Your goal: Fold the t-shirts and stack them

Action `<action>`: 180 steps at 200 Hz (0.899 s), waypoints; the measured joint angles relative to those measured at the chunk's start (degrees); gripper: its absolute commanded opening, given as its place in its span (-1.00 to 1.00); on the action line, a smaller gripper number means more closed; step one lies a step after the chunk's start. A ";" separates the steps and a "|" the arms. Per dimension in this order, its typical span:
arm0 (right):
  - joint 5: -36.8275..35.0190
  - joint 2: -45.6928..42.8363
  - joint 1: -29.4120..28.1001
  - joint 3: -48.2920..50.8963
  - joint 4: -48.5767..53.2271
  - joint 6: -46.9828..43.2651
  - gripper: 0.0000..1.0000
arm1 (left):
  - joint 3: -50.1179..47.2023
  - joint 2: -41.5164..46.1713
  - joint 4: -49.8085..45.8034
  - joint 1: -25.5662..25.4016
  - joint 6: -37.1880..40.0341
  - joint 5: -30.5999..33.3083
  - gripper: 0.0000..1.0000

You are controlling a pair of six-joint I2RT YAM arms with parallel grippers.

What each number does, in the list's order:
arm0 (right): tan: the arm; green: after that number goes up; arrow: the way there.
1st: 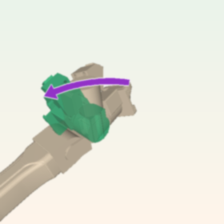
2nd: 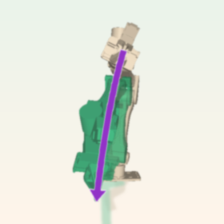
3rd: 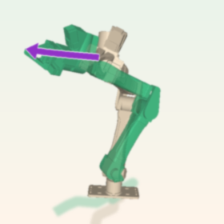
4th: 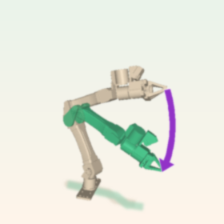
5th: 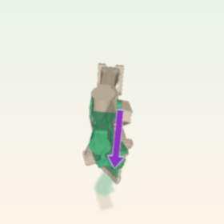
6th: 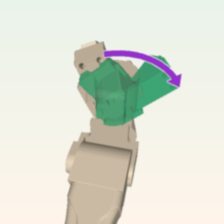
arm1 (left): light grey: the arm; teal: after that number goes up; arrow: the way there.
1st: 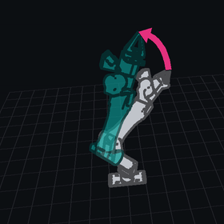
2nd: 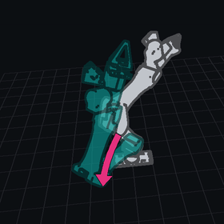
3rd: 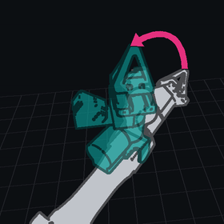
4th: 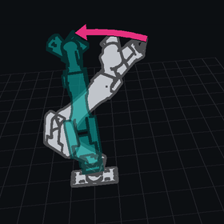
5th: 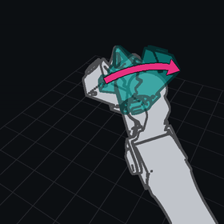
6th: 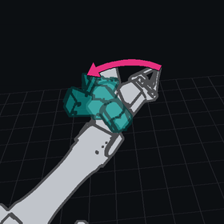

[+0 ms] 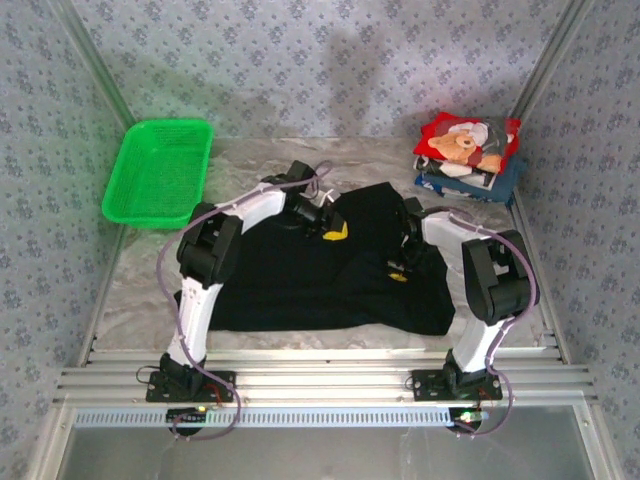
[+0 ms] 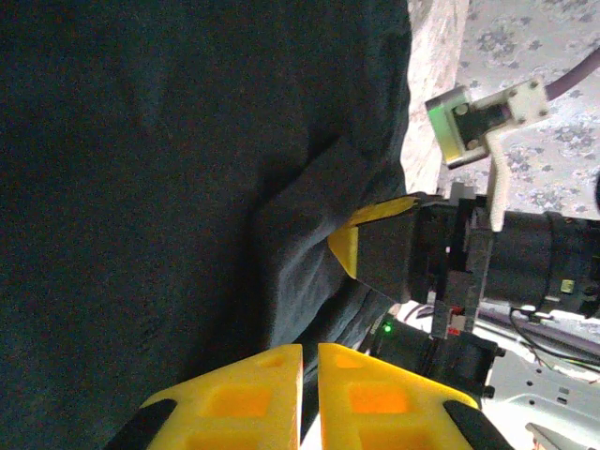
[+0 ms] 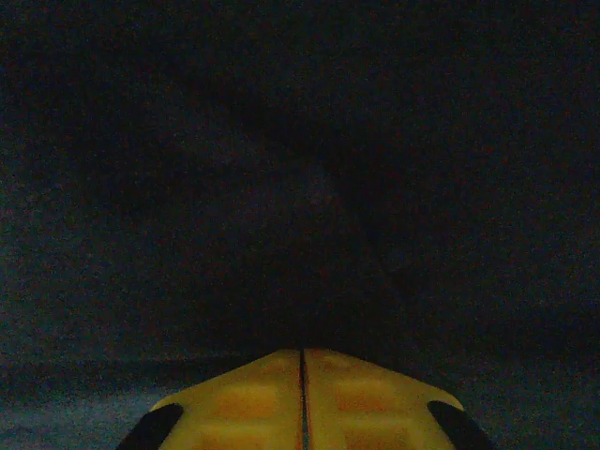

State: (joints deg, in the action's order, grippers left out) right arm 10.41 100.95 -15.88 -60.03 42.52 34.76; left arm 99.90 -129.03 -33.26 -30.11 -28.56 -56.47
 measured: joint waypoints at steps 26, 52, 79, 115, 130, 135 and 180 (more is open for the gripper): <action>-0.17 0.09 -0.04 -0.15 0.17 0.00 -0.78 | 0.00 0.68 -0.83 -0.15 0.70 -0.37 -0.63; -0.17 0.09 -0.04 -0.11 0.11 0.31 -0.74 | -1.25 0.76 -2.01 -1.53 2.16 -0.02 -0.44; 0.17 -0.70 -0.04 1.01 -1.33 1.36 -0.64 | -4.61 0.79 -1.73 -4.20 1.46 0.98 -0.27; 0.55 -1.86 -0.02 2.14 -2.91 1.90 -0.63 | -4.79 0.79 0.50 -8.35 -0.63 4.02 -0.24; 0.57 -1.92 -0.02 2.14 -3.08 1.90 -0.63 | -4.76 0.79 0.46 -9.51 -0.94 5.75 -0.24; 0.59 -1.97 -0.02 2.14 -3.15 1.90 -0.63 | -4.76 0.79 0.42 -9.68 -0.94 6.38 -0.24; 0.74 -2.82 -0.04 2.93 -4.37 1.90 -0.59 | -5.75 2.27 -0.28 -8.50 -0.46 15.93 -0.21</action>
State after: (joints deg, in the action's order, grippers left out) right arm 11.16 98.13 -15.92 -57.10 38.15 36.67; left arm 94.15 -126.76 -33.54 -38.61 -29.02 -40.53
